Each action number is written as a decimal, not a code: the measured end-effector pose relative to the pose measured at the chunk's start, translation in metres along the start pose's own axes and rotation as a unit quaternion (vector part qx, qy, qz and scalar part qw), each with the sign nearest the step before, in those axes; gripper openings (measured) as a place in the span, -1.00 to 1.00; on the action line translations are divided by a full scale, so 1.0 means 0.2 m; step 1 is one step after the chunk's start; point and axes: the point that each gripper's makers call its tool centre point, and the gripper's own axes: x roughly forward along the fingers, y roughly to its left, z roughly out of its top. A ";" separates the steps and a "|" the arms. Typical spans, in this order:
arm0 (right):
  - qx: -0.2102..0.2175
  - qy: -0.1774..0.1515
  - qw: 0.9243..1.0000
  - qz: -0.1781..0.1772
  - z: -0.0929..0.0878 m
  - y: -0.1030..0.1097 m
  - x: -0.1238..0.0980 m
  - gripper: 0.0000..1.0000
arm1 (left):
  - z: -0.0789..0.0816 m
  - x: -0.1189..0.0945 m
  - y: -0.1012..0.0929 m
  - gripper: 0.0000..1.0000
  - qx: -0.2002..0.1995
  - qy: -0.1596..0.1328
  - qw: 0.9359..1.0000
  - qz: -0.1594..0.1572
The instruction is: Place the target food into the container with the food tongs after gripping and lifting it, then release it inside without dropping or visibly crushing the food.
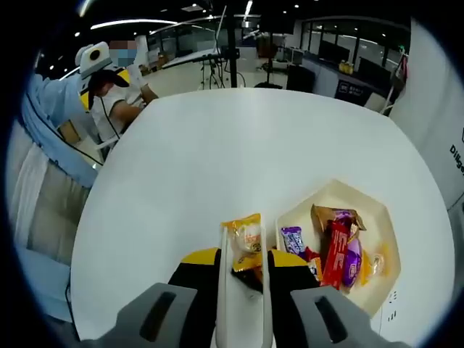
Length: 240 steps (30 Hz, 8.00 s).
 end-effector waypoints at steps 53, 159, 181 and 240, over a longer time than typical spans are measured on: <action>-0.008 0.043 0.998 -0.055 0.00 0.00 0.06 -0.70 | 0.00 0.00 -0.04 -0.23 0.003 0.005 1.000 -0.014; 0.082 0.048 0.989 -0.109 -0.13 -0.03 -0.31 -0.71 | 0.06 0.05 -0.08 -0.28 0.018 -0.008 0.999 -0.048; -0.002 0.133 0.990 -0.047 -0.24 0.08 -0.19 -0.71 | 0.04 0.01 -0.09 -0.29 0.014 -0.006 0.999 -0.033; 0.007 0.124 0.989 -0.078 -0.21 0.19 -0.18 -0.77 | 0.04 0.00 -0.11 -0.30 0.015 -0.009 0.999 -0.040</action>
